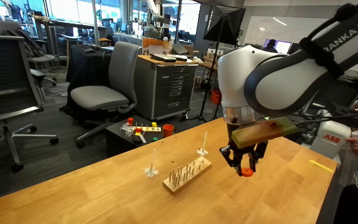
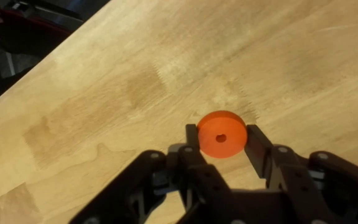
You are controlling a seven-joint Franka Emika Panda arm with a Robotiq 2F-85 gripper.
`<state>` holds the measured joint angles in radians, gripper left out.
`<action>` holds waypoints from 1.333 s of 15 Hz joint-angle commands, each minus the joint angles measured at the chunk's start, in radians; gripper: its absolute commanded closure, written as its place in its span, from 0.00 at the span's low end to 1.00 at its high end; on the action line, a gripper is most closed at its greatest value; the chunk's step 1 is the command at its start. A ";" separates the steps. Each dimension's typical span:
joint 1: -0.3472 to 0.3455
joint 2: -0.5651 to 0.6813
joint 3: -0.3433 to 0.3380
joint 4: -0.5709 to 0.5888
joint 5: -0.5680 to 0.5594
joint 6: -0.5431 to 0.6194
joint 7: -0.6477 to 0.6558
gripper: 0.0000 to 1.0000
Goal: Pick up the orange object and put it on the object
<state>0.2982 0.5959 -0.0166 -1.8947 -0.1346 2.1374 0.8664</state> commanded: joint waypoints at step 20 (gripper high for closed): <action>-0.002 0.036 0.010 0.132 -0.073 -0.325 -0.290 0.83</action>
<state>0.2983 0.6280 -0.0101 -1.7691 -0.1994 1.8102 0.5787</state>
